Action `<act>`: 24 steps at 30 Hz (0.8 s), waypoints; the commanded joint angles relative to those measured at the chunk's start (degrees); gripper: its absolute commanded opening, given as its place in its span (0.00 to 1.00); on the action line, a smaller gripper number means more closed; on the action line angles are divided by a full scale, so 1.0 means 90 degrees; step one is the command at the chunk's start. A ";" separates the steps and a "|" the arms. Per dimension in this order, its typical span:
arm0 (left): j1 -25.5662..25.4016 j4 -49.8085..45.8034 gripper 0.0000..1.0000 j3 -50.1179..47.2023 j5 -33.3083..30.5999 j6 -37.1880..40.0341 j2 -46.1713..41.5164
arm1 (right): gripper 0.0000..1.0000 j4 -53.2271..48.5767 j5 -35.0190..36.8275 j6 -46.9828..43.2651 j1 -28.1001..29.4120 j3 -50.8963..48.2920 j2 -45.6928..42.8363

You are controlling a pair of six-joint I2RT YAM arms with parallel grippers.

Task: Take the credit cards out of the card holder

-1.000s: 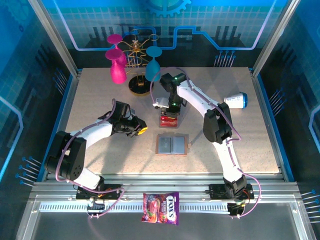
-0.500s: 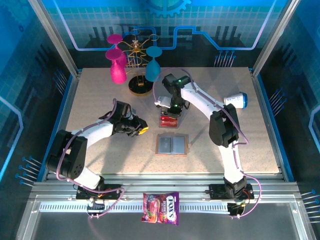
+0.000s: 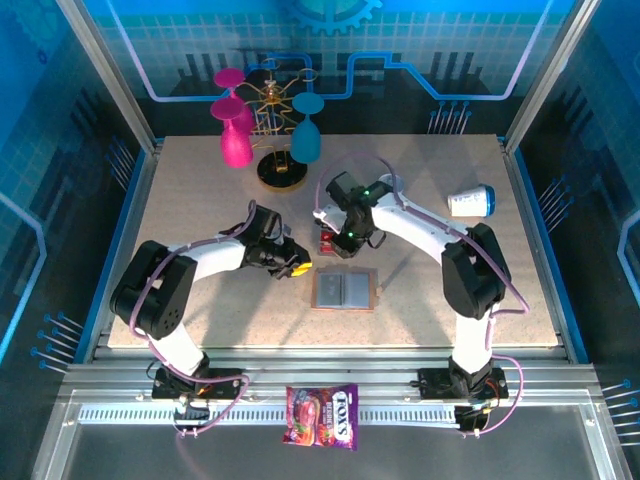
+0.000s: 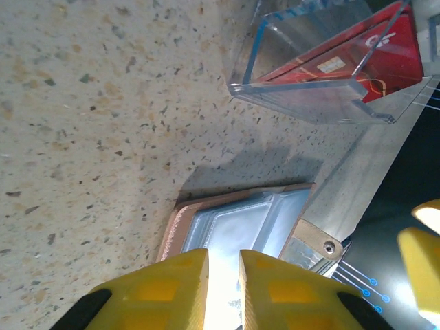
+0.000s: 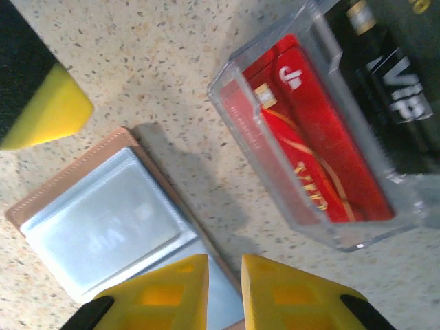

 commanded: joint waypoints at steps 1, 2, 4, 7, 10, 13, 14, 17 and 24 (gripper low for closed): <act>-0.0090 -0.0058 0.20 0.0111 0.0206 0.0054 0.0118 | 0.20 0.0844 -0.0300 0.1567 0.0101 -0.0576 -0.0531; -0.0124 -0.0065 0.20 0.0067 0.0194 0.0044 0.0136 | 0.19 0.1024 -0.0296 0.1974 0.0092 -0.0765 -0.0653; -0.0173 0.0029 0.20 -0.0033 0.0192 -0.0009 0.0148 | 0.18 0.1220 -0.0578 0.2569 0.0062 -0.1029 -0.0809; -0.0270 0.0088 0.20 -0.0158 0.0192 -0.0058 0.0155 | 0.16 0.1478 -0.0795 0.3321 0.0063 -0.1344 -0.0974; -0.0363 0.0112 0.19 -0.0256 0.0166 -0.0101 0.0158 | 0.12 0.1910 -0.1189 0.4092 0.0055 -0.1742 -0.1123; -0.0409 0.0120 0.18 -0.0349 0.0118 -0.0121 0.0120 | 0.11 0.2428 -0.1689 0.4726 0.0052 -0.2141 -0.1212; -0.0424 0.0120 0.17 -0.0381 0.0102 -0.0117 0.0101 | 0.10 0.2589 -0.1788 0.4873 0.0057 -0.2258 -0.1246; -0.0449 0.0109 0.16 -0.0494 0.0058 -0.0122 0.0070 | 0.10 0.2886 -0.2015 0.5146 0.0042 -0.2534 -0.1279; -0.0512 0.0208 0.13 -0.0663 0.0095 -0.0156 0.0070 | 0.13 0.2913 -0.2396 0.5109 0.0023 -0.2693 -0.1039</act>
